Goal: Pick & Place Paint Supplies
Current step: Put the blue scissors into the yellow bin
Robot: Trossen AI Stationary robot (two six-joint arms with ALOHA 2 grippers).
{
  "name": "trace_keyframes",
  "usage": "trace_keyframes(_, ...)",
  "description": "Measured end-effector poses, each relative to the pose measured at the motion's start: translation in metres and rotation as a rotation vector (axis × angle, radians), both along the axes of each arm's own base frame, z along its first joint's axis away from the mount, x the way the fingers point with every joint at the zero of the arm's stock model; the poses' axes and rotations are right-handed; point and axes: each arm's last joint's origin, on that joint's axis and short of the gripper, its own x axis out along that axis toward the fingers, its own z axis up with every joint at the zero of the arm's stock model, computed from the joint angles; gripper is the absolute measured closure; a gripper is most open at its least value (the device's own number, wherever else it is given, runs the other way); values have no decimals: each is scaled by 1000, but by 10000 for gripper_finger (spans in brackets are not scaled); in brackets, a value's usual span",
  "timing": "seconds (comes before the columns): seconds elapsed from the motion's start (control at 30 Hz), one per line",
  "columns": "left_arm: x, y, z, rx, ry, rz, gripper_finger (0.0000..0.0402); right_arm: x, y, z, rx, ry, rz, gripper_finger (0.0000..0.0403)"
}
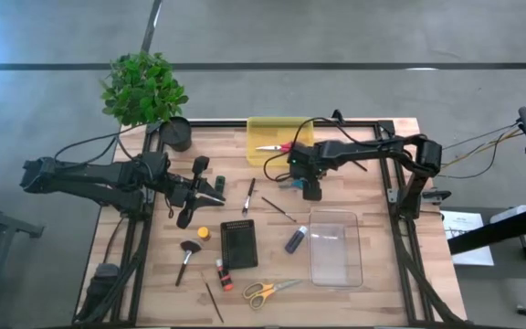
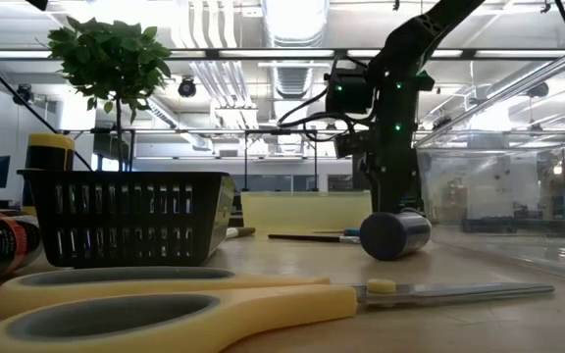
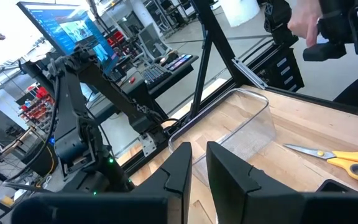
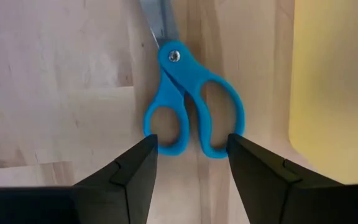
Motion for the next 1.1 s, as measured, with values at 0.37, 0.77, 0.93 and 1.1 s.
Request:
trace_keyframes(0.37, 0, 0, 0, 0, 0, 0, 344, -4, 6, -9, 110, -25, 19, 210)
trace_keyframes(0.77, 0, 0, 0, 0, 0, 0, 344, -1, 7, -11, 163, -63, 41, 219)
trace_keyframes(0.93, 0, 0, 0, 0, 0, 0, 344, 4, 7, -25, 208, -40, 49, 274)
trace_keyframes(1.1, 0, 0, 0, 0, 0, 0, 344, 7, 6, -41, 211, 5, 48, 346)
